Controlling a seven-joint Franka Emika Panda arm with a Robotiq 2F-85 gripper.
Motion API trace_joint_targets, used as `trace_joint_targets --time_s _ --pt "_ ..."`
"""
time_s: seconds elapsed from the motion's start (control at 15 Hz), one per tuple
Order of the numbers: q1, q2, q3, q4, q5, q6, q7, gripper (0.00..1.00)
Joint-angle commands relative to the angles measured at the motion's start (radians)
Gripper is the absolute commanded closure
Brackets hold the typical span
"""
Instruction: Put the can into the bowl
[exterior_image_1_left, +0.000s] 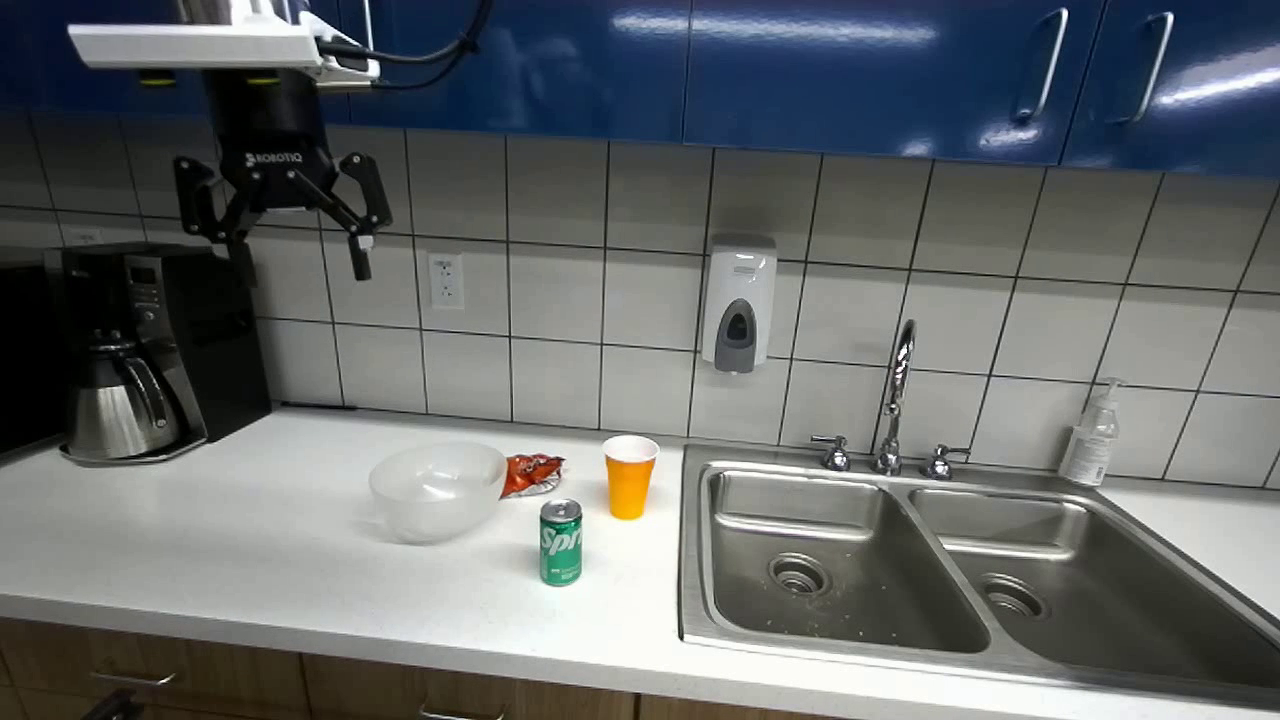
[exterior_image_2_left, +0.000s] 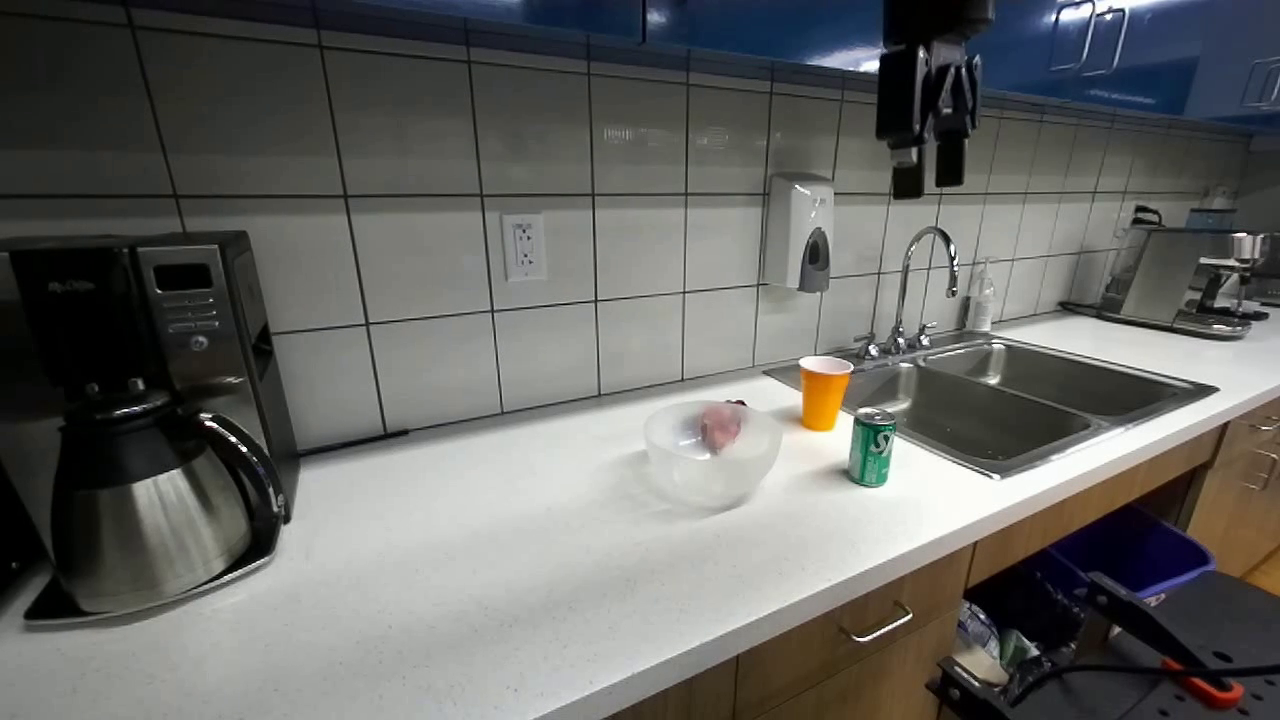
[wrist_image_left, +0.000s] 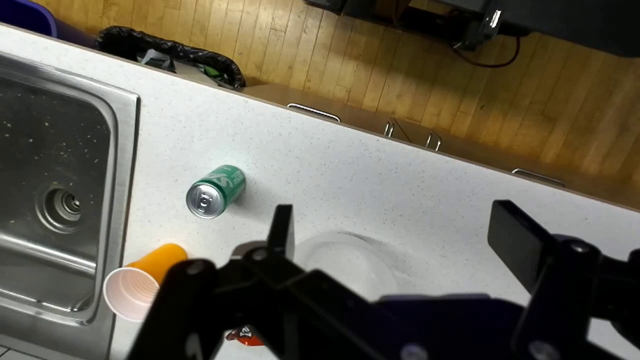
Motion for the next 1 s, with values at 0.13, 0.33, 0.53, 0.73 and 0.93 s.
trace_joint_targets --time_s 0.13,0.33,0.53,0.73,0.93 --pt "-0.065 0.022 -0.043 -0.071 -0.044 0.152 -0.009 0.0" --pt "-0.096 0.072 -0.064 -0.087 -0.053 0.234 -0.003 0.0" --pt "-0.125 0.139 -0.076 -0.092 -0.059 0.324 0.007 0.0" --pt "-0.154 0.22 -0.083 -0.084 -0.061 0.409 0.017 0.0" --pt "-0.182 0.304 -0.089 -0.069 -0.068 0.48 0.026 0.0"
